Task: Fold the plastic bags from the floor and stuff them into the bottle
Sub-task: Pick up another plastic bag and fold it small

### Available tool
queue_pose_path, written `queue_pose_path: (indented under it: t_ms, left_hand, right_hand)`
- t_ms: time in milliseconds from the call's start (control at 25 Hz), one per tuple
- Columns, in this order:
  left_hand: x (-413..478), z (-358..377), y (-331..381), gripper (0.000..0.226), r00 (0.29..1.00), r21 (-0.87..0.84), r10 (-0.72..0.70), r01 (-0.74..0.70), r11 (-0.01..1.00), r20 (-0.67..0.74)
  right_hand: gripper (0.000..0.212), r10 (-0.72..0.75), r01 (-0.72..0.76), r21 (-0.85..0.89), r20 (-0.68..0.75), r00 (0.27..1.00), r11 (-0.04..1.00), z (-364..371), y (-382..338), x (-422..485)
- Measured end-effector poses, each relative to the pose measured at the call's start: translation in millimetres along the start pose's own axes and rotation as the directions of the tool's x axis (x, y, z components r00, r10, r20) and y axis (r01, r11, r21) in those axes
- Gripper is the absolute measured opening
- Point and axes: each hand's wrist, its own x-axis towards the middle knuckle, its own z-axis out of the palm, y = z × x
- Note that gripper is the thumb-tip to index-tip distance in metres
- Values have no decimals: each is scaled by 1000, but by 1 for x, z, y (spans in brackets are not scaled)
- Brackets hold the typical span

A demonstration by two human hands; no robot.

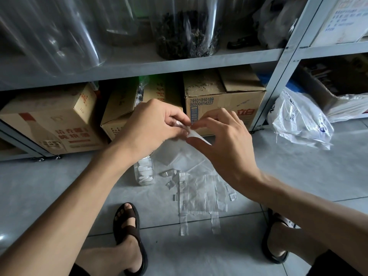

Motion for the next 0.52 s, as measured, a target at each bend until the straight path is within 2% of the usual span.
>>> queue_pose_path:
  t_ms: [240,520]
  left_hand:
    - [-6,2,8,22,999,88,43,-41,995,-12]
    - [-5,4,4,16,997,117,78,-77,990,-5]
  right_hand:
    - [17,33,-33,34,10,999,999,3,1,2]
    - [19,-21,21,8,14,1000,1000,4,0,1]
